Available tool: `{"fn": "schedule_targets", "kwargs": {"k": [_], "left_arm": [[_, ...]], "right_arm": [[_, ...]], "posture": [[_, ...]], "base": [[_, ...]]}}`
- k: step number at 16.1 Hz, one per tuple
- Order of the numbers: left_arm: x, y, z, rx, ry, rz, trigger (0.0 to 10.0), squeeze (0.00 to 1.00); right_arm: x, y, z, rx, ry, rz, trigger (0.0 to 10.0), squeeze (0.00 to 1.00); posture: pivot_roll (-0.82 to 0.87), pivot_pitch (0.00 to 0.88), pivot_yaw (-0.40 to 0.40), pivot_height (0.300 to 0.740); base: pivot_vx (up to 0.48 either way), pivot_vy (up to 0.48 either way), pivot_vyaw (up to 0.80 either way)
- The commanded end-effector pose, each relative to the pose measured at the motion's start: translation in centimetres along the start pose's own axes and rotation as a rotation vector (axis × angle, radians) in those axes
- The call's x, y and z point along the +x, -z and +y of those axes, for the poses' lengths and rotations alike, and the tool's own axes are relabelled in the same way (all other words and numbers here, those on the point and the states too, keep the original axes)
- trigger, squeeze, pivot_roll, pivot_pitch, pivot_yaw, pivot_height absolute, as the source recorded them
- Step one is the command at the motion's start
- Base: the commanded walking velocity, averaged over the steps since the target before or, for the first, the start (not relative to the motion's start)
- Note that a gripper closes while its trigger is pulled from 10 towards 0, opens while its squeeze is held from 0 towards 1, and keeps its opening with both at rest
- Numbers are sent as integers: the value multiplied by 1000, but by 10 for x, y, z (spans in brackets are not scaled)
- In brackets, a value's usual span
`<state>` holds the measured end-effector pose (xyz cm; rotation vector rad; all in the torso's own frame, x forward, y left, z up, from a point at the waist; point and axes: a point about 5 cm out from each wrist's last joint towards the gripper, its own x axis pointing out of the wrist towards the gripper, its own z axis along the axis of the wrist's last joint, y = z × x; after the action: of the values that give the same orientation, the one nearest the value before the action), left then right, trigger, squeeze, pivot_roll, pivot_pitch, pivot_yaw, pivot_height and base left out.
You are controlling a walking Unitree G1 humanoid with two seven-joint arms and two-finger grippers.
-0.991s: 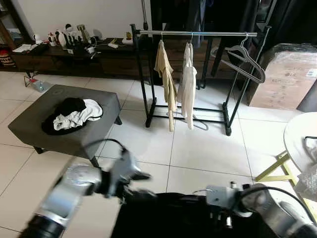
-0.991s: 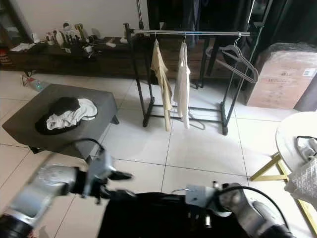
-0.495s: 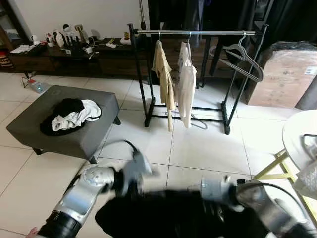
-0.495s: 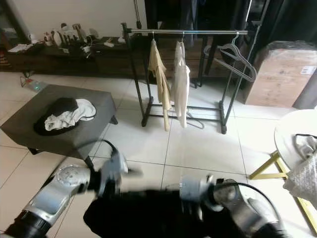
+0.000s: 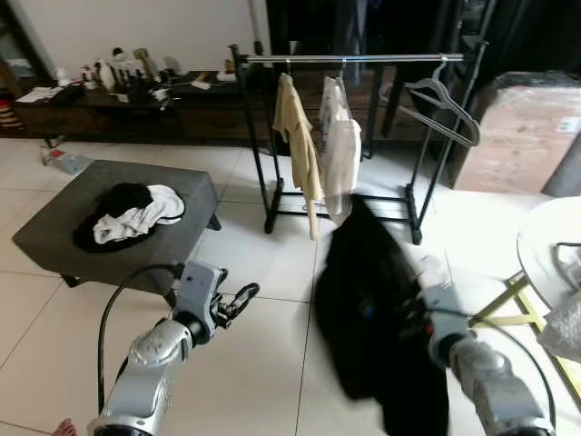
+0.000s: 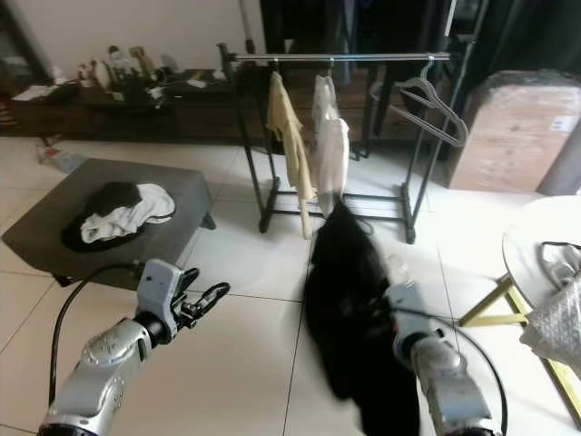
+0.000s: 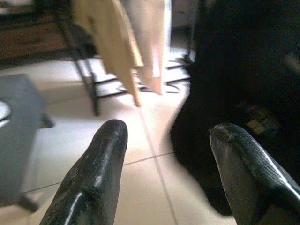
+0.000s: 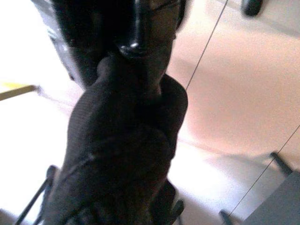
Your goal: Hang hanger
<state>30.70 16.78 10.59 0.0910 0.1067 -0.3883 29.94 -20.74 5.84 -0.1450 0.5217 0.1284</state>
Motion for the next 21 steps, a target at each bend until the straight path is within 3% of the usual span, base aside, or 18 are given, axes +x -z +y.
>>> {"fn": "schedule_targets", "kwargs": {"k": [1,2,4,5,6,7,8,10,12,14,15,18,21], "left_arm": [[1,3,-3,20,-28,6,10000,0],[2,3,-9,29,-8,1,10000,0],[0,-9,-28,108,265,-22,10000,0],[-2,-17,-24,177,350,-15,10000,0],[-2,-23,-17,234,390,3,10000,0],[-2,-30,-8,292,458,37,10000,0],[-5,-34,-4,314,567,95,10000,0],[-13,-33,-6,287,759,184,10000,0],[-20,-27,-11,212,908,230,10000,0],[-24,-15,-19,216,995,296,10000,0],[-20,-7,-32,209,1044,315,10000,0],[-10,-6,-51,230,1093,303,10000,0],[2,-11,-50,299,1029,270,10000,0]], "right_arm": [[0,-26,11,-49,-39,-122,10000,0],[0,-29,14,-71,-51,-139,10000,0],[-6,-34,38,-295,-269,-175,10000,0],[-10,-30,41,-416,-354,-153,10000,0],[-11,-24,39,-519,-395,-122,10000,0],[-11,-12,31,-680,-434,-53,10000,0],[-11,1,21,-810,-470,43,10000,0],[-17,20,11,-1005,-589,187,10000,0],[-19,17,21,-991,-685,175,10000,0],[-17,7,36,-939,-716,121,10000,0],[-14,1,50,-920,-757,88,10000,0],[-19,-5,61,-940,-853,62,10000,0],[-27,-3,61,-997,-903,82,10000,0]], "posture": [[-135,39,57,740],[-133,39,57,740],[-131,47,56,740],[-125,52,56,740],[-124,55,58,740],[-124,58,58,740],[-120,60,60,740],[-124,68,64,740],[-127,73,69,740],[-131,75,74,740],[-133,75,75,740],[-143,79,74,740],[-145,86,73,740]], "base": [[0,0,0],[0,0,0],[0,0,0],[0,0,0],[0,0,0],[0,0,0],[0,0,0],[0,0,0],[0,0,0],[0,0,0],[0,0,0],[0,0,0],[0,0,0]]}}
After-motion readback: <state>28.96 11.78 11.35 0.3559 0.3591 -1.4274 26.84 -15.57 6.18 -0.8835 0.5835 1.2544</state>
